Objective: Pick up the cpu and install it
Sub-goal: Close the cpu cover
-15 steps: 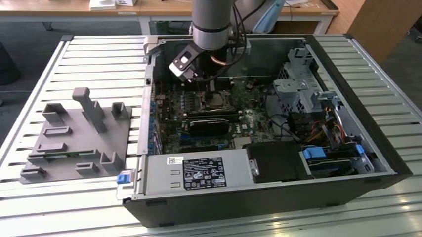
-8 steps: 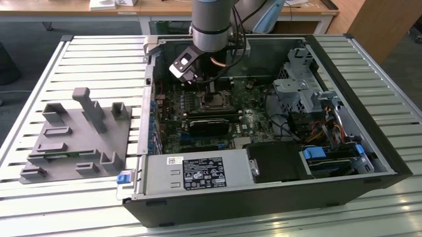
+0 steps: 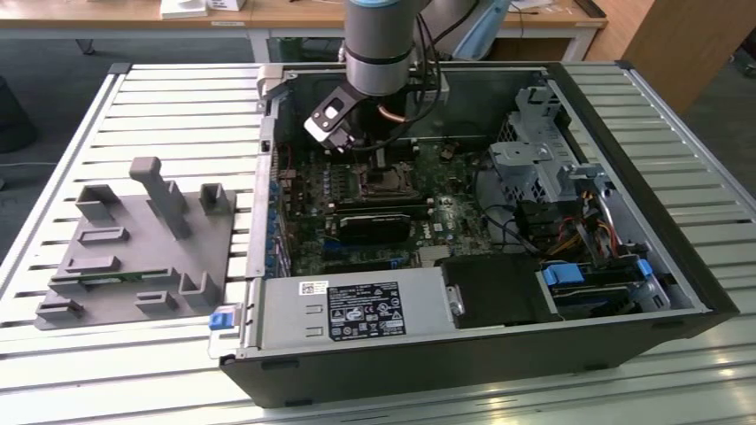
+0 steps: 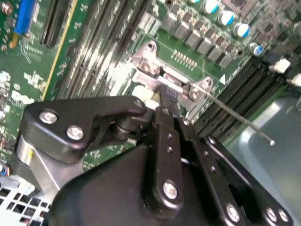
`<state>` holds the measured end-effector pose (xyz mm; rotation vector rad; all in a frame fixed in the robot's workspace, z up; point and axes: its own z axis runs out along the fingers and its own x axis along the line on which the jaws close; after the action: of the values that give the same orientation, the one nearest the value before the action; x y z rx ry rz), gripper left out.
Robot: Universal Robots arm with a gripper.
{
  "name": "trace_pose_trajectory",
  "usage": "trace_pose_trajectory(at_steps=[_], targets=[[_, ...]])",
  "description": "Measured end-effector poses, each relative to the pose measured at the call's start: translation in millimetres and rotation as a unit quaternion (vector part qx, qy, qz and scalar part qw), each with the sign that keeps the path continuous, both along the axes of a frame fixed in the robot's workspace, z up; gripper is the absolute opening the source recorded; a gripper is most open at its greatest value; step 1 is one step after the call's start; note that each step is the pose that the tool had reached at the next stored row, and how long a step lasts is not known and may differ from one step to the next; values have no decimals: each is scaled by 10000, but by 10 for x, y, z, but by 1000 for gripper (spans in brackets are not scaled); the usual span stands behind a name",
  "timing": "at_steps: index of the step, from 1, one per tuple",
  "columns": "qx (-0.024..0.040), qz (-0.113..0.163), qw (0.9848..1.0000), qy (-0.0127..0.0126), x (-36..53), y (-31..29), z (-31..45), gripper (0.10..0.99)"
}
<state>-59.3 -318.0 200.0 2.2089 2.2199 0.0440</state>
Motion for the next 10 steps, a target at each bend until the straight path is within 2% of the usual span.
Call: trace_pose_trajectory(at_steps=[5,7,10], targets=[[12,1,10000,-4,64,1,1,106],[11,0,10000,-3,63,1,61,106],[12,1,10000,-2,84,2,74,106]])
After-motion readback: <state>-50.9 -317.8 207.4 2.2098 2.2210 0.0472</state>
